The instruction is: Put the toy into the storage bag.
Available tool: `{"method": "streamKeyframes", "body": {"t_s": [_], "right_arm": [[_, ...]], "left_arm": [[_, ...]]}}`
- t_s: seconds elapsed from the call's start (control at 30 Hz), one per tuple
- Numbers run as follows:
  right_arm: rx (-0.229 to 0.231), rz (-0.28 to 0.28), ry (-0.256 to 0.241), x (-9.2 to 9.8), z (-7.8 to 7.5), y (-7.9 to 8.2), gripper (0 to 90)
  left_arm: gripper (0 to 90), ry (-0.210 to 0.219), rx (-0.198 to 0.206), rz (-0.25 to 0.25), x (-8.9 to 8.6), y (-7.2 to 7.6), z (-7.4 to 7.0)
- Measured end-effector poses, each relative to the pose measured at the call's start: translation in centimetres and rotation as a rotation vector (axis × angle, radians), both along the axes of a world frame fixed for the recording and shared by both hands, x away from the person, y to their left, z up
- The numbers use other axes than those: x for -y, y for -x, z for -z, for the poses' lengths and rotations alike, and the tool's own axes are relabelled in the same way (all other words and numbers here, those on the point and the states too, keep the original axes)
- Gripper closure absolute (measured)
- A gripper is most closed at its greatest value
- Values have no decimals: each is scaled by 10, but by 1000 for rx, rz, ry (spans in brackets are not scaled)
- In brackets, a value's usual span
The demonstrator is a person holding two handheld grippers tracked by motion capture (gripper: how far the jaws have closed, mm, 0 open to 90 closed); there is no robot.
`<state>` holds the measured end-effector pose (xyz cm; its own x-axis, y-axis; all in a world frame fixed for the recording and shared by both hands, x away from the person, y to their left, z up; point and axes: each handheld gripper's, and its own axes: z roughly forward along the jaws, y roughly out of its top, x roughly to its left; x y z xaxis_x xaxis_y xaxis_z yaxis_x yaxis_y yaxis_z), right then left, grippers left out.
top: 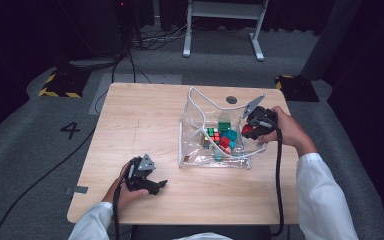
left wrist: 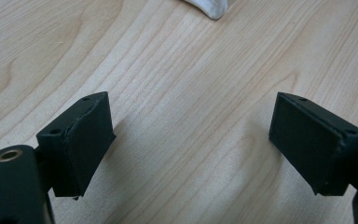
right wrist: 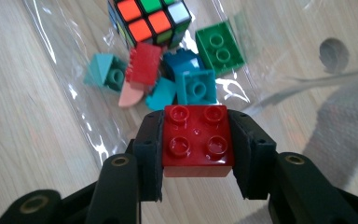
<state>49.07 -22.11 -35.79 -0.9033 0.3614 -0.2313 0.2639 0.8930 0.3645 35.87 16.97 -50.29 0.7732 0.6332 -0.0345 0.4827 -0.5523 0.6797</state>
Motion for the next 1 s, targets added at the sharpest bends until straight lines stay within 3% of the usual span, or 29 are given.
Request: {"method": "streamKeyframes", "body": {"t_s": [0.43, 1.0], "right_arm": [[7, 22, 43, 10, -3, 4, 588], [6, 12, 17, 8, -2, 6, 524]], "left_arm": [[137, -3, 1, 2, 0, 0, 0], [137, 0, 0, 0, 0, 0, 0]]}}
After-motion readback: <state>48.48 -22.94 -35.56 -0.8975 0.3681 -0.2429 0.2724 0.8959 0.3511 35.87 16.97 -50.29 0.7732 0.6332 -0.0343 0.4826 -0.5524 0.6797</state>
